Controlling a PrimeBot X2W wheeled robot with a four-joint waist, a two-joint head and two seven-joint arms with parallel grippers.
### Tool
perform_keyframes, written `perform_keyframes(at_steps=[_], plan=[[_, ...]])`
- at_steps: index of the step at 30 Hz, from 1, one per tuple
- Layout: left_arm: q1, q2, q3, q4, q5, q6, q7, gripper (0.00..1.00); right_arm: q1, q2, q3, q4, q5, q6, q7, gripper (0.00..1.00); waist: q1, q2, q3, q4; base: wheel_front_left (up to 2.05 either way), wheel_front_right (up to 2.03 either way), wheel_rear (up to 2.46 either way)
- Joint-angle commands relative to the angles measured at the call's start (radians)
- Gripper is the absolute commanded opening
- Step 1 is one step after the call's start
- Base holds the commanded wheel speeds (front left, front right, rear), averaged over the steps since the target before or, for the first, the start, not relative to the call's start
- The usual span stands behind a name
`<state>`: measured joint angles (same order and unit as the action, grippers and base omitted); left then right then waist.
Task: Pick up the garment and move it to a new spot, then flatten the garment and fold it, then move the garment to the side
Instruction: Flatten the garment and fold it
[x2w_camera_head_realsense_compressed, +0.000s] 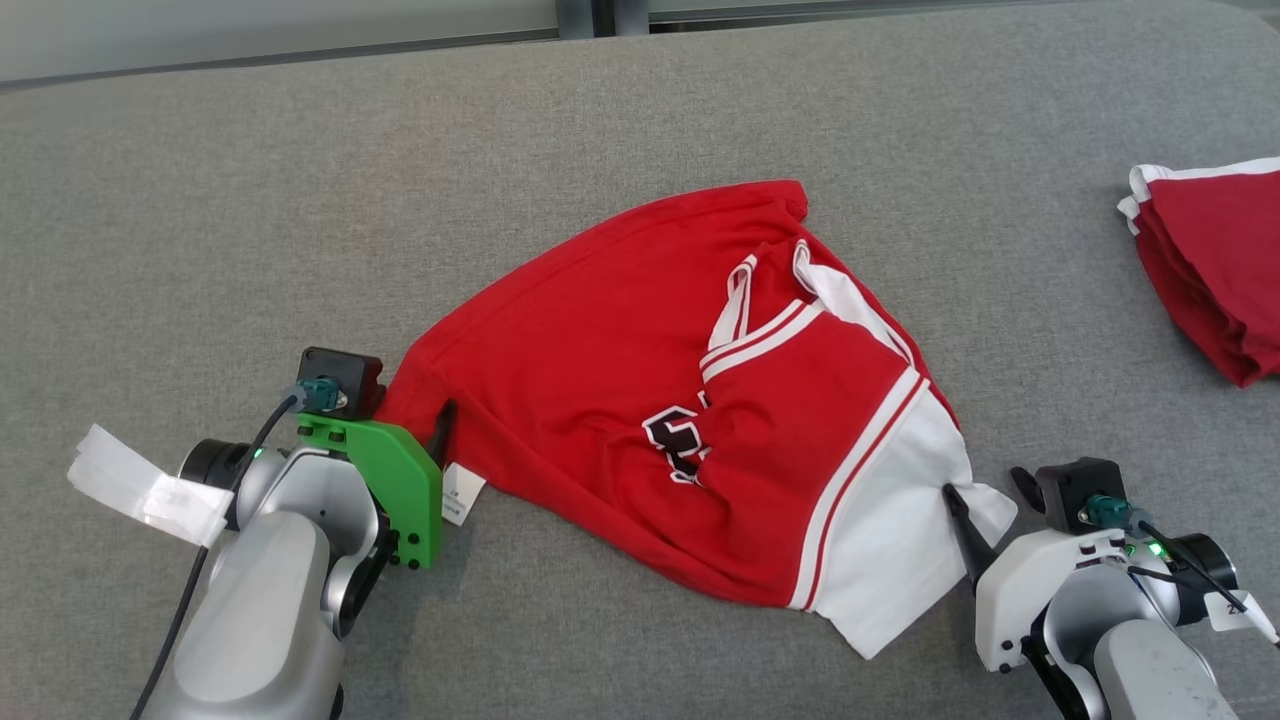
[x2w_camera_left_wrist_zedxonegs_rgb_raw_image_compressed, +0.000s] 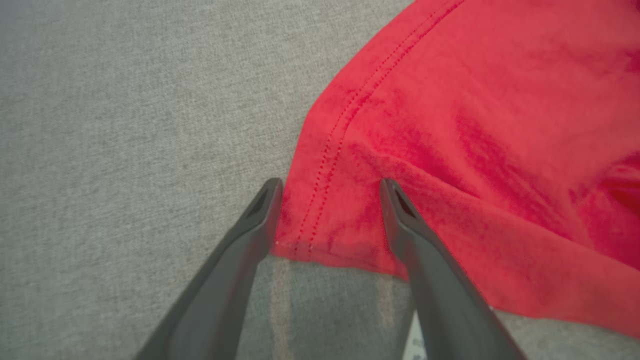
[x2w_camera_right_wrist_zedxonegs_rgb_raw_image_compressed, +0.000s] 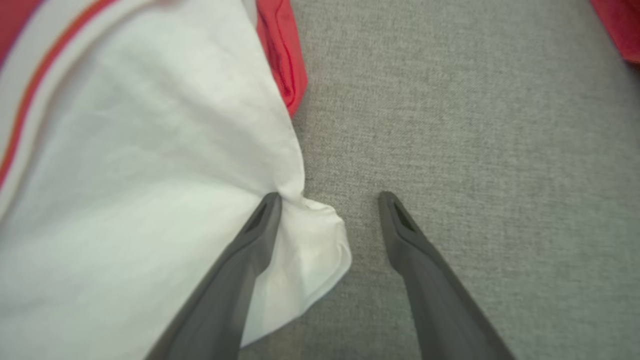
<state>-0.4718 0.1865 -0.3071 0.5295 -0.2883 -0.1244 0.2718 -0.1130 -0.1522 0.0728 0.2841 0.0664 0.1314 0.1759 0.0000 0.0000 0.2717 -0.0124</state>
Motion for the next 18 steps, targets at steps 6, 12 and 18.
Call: perform_keyframes(at_steps=[6, 12, 18], plan=[[-0.019, 0.013, -0.025, 0.021, -0.015, -0.005, -0.015, 1.00, 0.054, -0.001, 0.002, 0.054, 0.003, -0.001, 0.034, 1.00, 0.0000, 0.0000, -0.013, 0.009, 0.00, 0.00, 0.00], [-0.037, 0.021, -0.038, 0.043, -0.022, -0.006, -0.011, 1.00, 0.047, 0.001, 0.007, 0.050, -0.002, -0.001, 0.036, 1.00, 0.0000, 0.0000, -0.012, 0.010, 0.00, 0.00, 0.00], [-0.050, 0.026, -0.057, 0.080, -0.039, -0.007, 0.006, 0.99, 0.043, 0.006, 0.014, 0.057, 0.002, -0.001, 0.040, 1.00, 0.0000, 0.0000, -0.009, 0.002, 0.00, 0.00, 0.00]])
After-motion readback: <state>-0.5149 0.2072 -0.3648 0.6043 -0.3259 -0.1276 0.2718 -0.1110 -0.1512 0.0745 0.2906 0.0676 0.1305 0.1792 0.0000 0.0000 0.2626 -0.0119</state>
